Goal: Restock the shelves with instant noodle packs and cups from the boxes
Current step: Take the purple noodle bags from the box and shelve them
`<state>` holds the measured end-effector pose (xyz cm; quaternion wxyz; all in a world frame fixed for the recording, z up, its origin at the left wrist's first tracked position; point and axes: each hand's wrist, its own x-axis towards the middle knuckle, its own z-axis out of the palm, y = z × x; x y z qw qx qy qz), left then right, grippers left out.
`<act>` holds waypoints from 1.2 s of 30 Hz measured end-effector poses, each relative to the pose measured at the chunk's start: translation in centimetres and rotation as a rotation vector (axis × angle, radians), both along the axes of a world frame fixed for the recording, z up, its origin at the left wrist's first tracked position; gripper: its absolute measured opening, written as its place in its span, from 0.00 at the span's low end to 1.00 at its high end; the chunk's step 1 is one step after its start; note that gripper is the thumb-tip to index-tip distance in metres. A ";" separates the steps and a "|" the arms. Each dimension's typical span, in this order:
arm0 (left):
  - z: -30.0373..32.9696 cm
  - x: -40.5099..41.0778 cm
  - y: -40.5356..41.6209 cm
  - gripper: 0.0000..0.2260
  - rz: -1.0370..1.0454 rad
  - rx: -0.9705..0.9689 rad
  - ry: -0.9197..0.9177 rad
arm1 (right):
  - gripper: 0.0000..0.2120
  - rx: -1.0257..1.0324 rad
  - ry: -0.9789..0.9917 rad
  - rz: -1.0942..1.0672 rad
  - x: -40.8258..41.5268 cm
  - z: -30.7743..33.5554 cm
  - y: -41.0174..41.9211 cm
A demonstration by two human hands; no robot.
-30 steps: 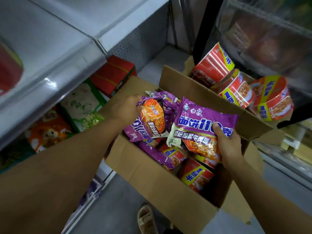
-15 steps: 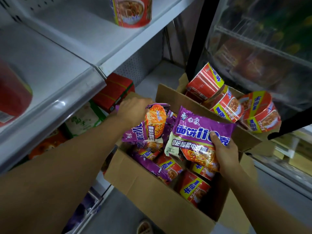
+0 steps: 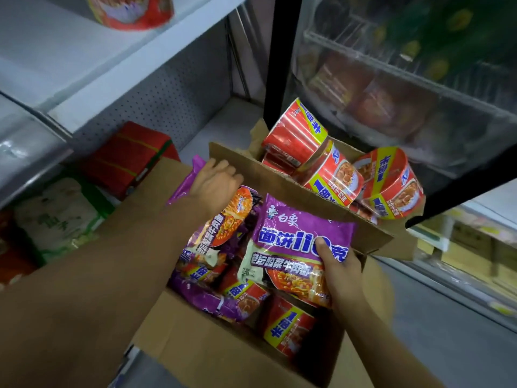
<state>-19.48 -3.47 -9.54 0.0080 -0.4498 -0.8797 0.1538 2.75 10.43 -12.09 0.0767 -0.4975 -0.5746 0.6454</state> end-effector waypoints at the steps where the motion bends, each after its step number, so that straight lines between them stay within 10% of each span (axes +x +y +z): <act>1: -0.6 -0.1 0.1 0.15 0.018 0.006 0.007 | 0.20 -0.002 -0.003 0.000 -0.1 -0.3 0.2; 10: -4.4 0.8 -2.7 0.19 0.200 0.330 -0.028 | 0.20 -0.017 0.008 0.047 -1.0 -0.7 -0.1; 20: -5.2 7.8 -9.3 0.34 1.312 0.754 -0.451 | 0.15 -0.022 0.012 0.106 -2.0 0.9 -2.7; 36: -7.1 5.8 -5.1 0.40 1.959 1.241 -0.907 | 0.17 0.047 -0.047 0.185 -3.4 -1.6 -2.7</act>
